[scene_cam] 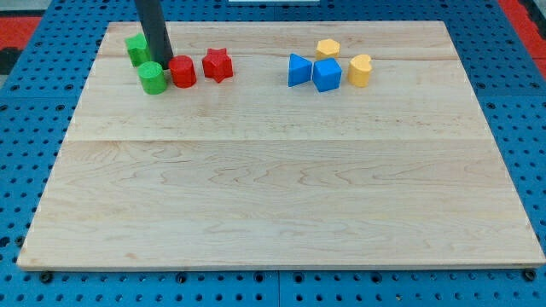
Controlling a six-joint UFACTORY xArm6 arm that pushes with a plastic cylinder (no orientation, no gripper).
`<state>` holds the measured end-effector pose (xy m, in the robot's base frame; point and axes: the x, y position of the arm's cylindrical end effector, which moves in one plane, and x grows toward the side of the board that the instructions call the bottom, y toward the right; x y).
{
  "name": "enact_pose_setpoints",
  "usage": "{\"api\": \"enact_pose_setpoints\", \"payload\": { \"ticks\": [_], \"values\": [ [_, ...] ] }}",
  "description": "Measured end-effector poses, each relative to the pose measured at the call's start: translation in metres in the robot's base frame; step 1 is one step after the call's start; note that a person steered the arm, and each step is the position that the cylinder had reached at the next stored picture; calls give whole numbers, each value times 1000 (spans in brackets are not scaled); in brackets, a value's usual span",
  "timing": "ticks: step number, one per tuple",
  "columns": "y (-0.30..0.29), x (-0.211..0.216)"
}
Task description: Move the re circle to the group of blocks
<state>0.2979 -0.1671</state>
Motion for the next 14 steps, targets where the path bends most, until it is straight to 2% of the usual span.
{"api": "enact_pose_setpoints", "payload": {
  "ticks": [1,2,4,5,6,7,8,9,10,11,12,13,14],
  "values": [
    [56,2],
    [81,6],
    [44,25],
    [63,65],
    [84,77],
    [130,95],
    [141,120],
    [209,107],
    [239,139],
    [282,141],
    [253,76],
    [280,84],
    [213,100]
  ]
}}
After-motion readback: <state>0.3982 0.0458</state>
